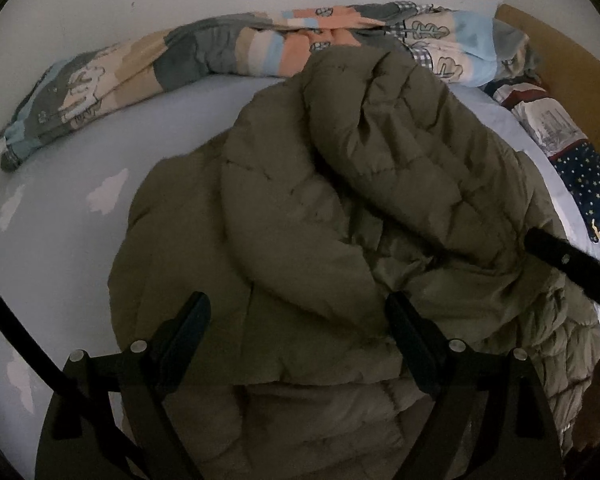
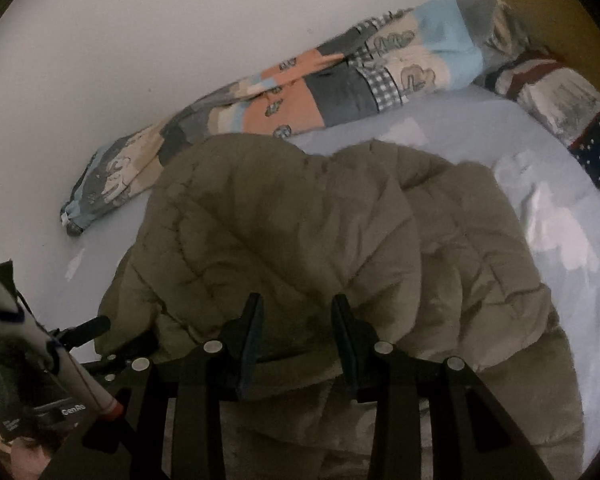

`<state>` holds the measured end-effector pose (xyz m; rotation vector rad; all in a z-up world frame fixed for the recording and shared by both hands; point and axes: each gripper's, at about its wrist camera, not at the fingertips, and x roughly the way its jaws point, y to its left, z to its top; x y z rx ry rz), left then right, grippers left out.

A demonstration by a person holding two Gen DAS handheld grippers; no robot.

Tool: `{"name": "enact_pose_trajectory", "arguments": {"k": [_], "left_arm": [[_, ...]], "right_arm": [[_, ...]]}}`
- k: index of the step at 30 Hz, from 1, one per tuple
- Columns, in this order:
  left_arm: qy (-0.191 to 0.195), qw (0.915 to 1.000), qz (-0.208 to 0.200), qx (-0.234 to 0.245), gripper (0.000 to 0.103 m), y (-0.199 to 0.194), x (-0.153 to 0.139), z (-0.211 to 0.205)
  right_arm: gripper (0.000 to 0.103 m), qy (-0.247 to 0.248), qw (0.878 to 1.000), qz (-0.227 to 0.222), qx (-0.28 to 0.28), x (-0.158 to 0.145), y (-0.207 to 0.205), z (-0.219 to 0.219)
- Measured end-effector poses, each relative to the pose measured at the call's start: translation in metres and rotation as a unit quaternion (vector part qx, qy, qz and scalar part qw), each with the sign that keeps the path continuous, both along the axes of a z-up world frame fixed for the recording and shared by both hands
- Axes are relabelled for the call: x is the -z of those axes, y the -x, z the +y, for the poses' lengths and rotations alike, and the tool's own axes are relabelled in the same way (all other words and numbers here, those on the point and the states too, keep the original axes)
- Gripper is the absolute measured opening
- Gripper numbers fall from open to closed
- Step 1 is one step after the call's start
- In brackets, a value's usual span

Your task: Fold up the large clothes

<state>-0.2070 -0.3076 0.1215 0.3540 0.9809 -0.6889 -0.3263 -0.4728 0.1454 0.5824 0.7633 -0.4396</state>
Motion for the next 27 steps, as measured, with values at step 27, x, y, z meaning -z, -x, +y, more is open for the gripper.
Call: {"name": "enact_pose_trajectory", "arguments": {"k": [27], "left_arm": [[0.026,0.9972,-0.067,-0.021,0.09,0.036,-0.04,0.042]], "right_arm": [[0.04,0.003,1.0,0.028,0.001,-0.008,0.018,0.014]]}}
